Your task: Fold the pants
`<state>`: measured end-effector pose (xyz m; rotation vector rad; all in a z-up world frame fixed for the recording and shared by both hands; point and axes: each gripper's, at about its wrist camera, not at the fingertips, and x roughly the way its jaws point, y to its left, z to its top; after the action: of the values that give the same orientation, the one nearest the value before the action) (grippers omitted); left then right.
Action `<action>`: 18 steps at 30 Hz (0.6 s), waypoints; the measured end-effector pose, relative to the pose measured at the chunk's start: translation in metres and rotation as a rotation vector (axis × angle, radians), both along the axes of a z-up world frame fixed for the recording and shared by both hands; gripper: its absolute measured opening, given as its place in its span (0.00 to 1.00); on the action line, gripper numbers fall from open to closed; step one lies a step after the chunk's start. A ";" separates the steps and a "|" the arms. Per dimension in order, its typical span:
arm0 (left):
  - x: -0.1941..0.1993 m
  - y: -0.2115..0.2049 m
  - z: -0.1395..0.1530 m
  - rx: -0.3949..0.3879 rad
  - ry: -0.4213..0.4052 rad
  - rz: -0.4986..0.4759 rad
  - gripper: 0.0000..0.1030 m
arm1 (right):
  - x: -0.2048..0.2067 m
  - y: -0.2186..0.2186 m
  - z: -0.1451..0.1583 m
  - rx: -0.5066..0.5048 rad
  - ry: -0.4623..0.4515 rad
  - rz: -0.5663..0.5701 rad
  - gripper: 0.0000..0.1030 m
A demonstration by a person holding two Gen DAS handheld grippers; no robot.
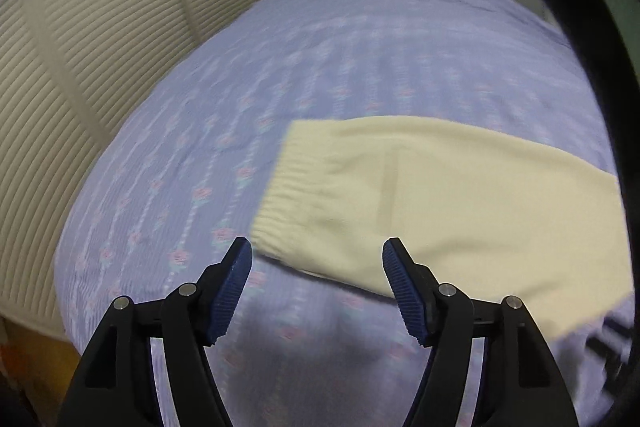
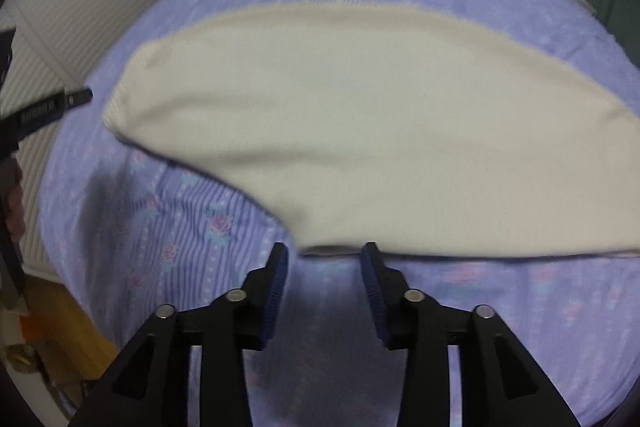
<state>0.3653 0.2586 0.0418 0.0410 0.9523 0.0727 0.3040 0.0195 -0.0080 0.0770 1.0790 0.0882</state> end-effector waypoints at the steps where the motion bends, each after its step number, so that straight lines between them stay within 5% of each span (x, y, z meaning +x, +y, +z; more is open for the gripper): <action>1: -0.001 -0.007 0.004 0.001 -0.003 -0.018 0.65 | -0.005 -0.014 0.015 0.000 -0.036 -0.013 0.53; 9: -0.024 -0.121 0.046 0.011 -0.093 -0.189 0.69 | -0.028 -0.123 0.085 -0.071 -0.177 -0.136 0.57; 18: -0.001 -0.281 0.053 -0.064 -0.152 -0.435 0.69 | -0.046 -0.282 0.104 -0.192 -0.247 -0.298 0.57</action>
<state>0.3645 -0.0224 0.0944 0.1796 0.7758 -0.3521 0.2577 -0.2620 0.0964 0.0517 0.8155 -0.2686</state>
